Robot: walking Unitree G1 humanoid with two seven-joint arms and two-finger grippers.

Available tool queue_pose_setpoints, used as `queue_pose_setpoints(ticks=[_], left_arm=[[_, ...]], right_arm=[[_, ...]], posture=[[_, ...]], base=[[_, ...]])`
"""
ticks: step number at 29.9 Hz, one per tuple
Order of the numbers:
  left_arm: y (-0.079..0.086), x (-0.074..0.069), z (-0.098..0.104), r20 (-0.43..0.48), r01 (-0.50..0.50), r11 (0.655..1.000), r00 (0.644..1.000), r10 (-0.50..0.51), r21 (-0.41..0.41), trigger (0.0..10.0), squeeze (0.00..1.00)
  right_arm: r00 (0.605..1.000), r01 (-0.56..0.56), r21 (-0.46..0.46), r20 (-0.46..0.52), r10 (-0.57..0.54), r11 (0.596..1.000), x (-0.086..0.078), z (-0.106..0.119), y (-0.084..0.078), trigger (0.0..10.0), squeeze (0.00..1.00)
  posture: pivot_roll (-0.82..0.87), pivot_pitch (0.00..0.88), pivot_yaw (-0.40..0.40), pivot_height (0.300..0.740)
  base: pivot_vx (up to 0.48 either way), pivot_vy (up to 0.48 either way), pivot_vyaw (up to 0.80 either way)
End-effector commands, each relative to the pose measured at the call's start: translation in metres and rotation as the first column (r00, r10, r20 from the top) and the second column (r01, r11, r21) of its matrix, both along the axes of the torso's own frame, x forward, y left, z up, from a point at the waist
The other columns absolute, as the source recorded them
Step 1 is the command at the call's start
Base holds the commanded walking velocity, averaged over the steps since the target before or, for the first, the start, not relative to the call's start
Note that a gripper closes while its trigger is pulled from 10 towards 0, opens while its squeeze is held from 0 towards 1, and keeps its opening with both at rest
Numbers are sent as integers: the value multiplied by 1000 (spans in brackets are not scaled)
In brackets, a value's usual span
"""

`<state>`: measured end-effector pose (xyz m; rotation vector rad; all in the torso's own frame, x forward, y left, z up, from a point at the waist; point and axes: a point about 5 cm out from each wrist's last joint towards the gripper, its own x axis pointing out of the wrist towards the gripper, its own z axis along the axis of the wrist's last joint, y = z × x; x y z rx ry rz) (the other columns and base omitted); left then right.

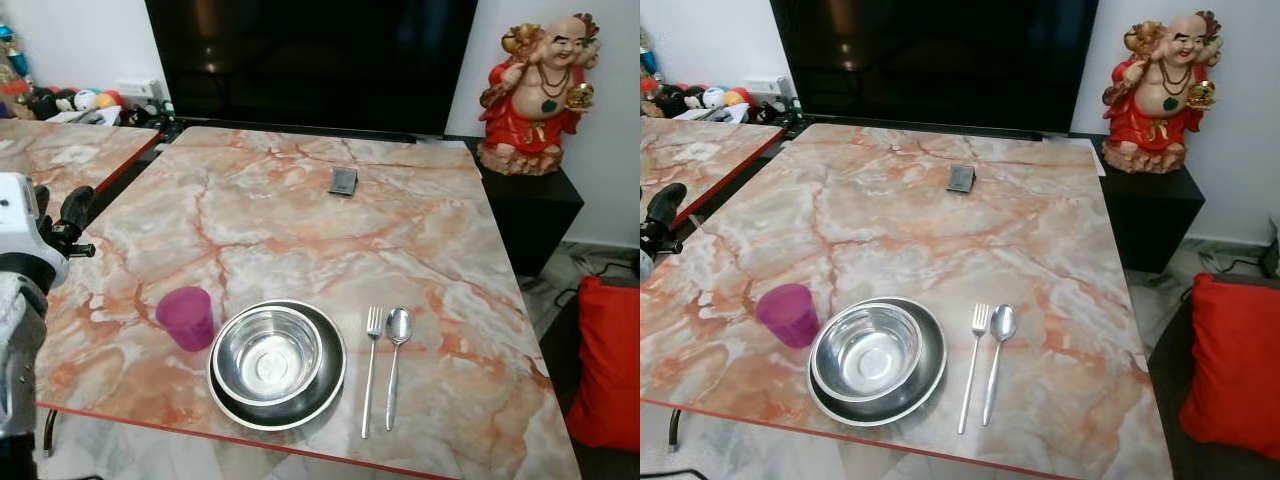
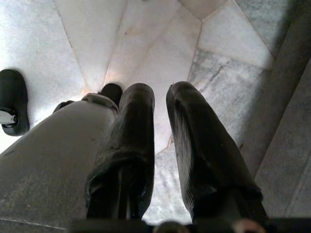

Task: Setting the table

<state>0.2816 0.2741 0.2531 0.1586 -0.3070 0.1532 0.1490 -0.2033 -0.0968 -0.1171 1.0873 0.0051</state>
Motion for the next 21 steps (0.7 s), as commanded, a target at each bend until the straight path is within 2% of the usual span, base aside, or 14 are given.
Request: queue_pose_setpoints(ticks=[1,2,3,8,14,21], left_arm=[[-16,-4,6,66,36,998,997,-39,51,10000,0],[-18,-4,5,74,40,998,996,-45,56,10000,0],[-31,-6,-1,73,71,994,994,-78,87,10000,0],[-47,-6,-14,55,95,994,994,-98,58,10000,0],[-57,-4,-19,49,127,992,991,-128,13,10000,0],[-59,-3,-30,48,101,995,994,-102,29,10000,0]], right_arm=[[1000,13,4,-4,-13,1000,-3,-1,-2,10000,0],[1000,13,4,-4,-13,1000,-3,-1,-2,10000,0],[1000,13,7,-3,-13,1000,-3,-1,-1,10000,0],[1000,6,12,-3,-6,1000,-3,-1,-1,10000,0],[1000,2,13,-2,-2,1000,-3,-1,0,10000,0],[1000,-17,14,-1,17,1000,-2,-1,1,10000,0]], posture=[[77,0,-14,740],[77,0,-14,740],[79,0,-12,740],[81,0,-12,740],[77,0,-7,740],[79,0,-5,740]], base=[[0,0,0],[0,0,0],[0,0,0],[0,0,0],[0,0,0],[0,0,0]])
